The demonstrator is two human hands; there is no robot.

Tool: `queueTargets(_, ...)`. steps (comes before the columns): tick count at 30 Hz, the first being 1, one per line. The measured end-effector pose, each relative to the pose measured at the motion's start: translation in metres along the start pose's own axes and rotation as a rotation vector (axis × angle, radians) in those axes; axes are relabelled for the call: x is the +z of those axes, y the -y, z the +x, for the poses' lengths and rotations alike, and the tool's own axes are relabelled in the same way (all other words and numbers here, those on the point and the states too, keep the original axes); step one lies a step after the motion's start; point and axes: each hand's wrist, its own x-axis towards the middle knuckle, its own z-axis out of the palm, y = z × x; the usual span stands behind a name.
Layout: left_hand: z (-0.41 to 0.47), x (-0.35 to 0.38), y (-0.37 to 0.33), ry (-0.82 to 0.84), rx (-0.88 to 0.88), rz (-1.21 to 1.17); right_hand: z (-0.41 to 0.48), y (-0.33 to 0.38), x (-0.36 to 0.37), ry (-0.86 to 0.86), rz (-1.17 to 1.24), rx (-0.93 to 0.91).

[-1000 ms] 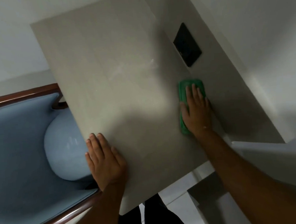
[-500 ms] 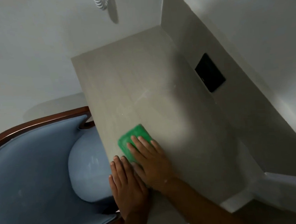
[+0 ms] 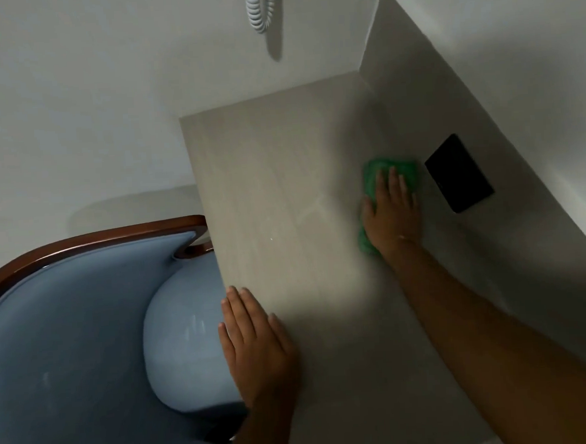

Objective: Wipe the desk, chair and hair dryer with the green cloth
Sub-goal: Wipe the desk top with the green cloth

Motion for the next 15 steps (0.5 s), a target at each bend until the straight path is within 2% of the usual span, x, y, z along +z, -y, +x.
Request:
queueTargets(3, 0.047, -0.002, -0.006, -0.012, -0.019, -0.011, 0.016, 0.067, 0.003, 0.026, 0.043, -0.090)
queueTargets(6, 0.095, -0.007, -0.009, -0.036, -0.039, -0.032, -0.022, 0.130, 0.017, 0.057, 0.025, -0.466)
queueTargets(8, 0.113, -0.006, -0.010, -0.031, -0.033, -0.010, -0.059, 0.143, 0.031, 0.041, 0.011, -0.668)
queueTargets(10, 0.116, -0.004, -0.011, -0.026, -0.025, -0.019, -0.085, 0.130, 0.039, -0.008, 0.053, -0.706)
queueTargets(15, 0.113, -0.010, -0.011, -0.035, -0.014, -0.063, -0.127, 0.039, 0.042, 0.039, 0.033, -0.650)
